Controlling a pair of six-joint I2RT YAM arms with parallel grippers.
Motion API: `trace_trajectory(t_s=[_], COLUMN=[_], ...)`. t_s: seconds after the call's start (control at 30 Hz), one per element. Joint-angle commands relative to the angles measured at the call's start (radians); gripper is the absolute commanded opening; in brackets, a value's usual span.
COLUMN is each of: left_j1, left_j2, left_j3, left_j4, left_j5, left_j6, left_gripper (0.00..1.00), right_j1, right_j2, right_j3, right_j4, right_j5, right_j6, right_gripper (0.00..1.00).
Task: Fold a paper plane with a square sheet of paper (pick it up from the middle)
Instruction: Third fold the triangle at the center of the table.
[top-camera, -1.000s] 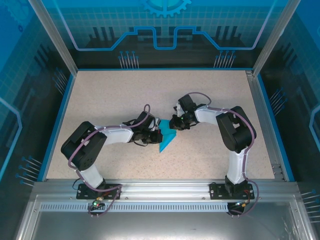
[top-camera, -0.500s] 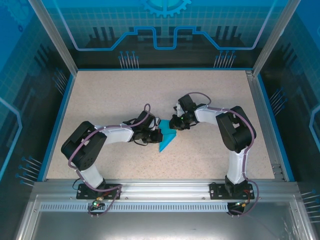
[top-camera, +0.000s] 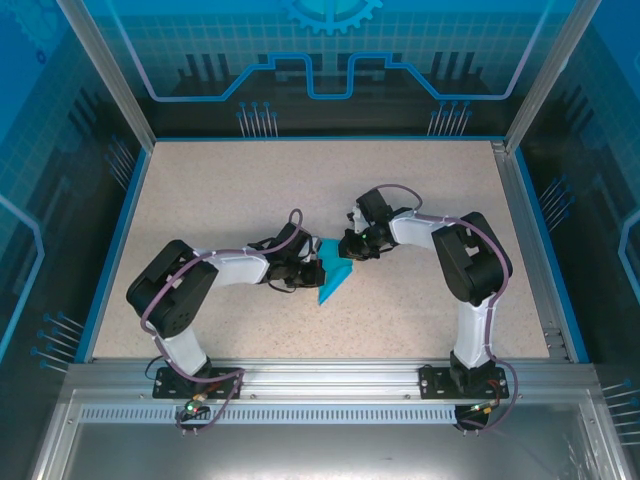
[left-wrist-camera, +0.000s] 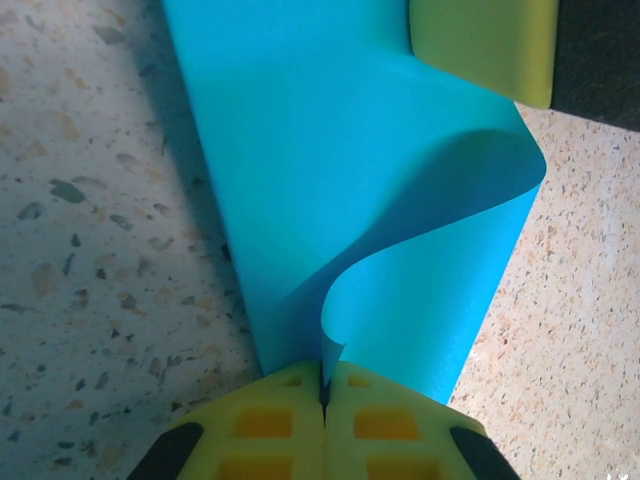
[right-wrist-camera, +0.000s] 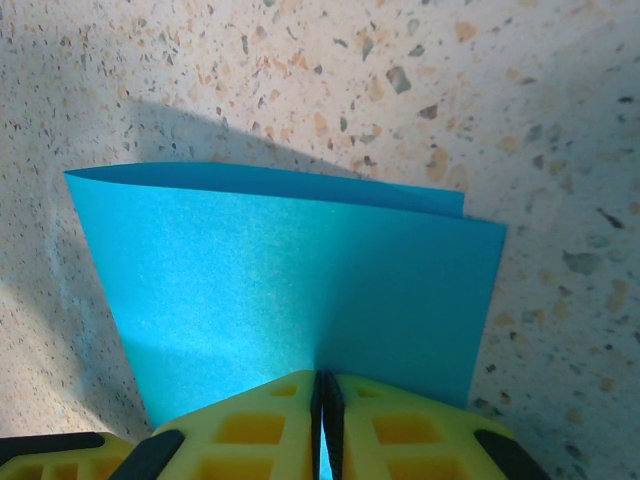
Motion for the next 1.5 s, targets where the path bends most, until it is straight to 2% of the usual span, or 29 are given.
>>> trace_trajectory(t_s=[0.0, 0.13, 0.43, 0.5, 0.6, 0.8, 1.03, 1.27, 1.47], left_j1=[0.009, 0.009, 0.009, 0.009, 0.009, 0.009, 0.008, 0.008, 0.01], left_j2=[0.018, 0.024, 0.04, 0.046, 0.054, 0.057, 0.059, 0.057, 0.058], left_j3=[0.005, -0.006, -0.001, 0.001, 0.01, 0.02, 0.017, 0.015, 0.014], left_j4=[-0.016, 0.003, 0.01, 0.014, 0.018, 0.006, 0.007, 0.003, 0.006], left_j5=[-0.012, -0.006, 0.0, 0.006, 0.016, 0.017, 0.018, 0.021, 0.025], left_j6=[0.003, -0.003, -0.003, -0.002, -0.002, 0.01, 0.01, 0.017, 0.016], left_gripper=[0.07, 0.07, 0.07, 0.07, 0.07, 0.07, 0.07, 0.07, 0.07], right_j1=[0.023, 0.023, -0.009, -0.006, 0.022, 0.155, 0.31, 0.326, 0.331], right_j2=[0.052, 0.006, -0.252, -0.306, -0.386, -0.489, -0.429, -0.334, -0.319], right_j3=[-0.021, -0.021, -0.129, -0.188, -0.301, -0.485, -0.525, -0.502, -0.508], right_j4=[-0.067, -0.058, -0.018, 0.037, 0.174, 0.364, 0.509, 0.557, 0.556], right_j5=[0.053, 0.036, 0.082, 0.054, -0.002, 0.028, 0.104, 0.092, 0.101], right_j6=[0.005, 0.013, 0.052, 0.072, 0.139, 0.271, 0.378, 0.398, 0.403], right_gripper=[0.15, 0.18, 0.26, 0.25, 0.18, 0.09, 0.07, 0.07, 0.07])
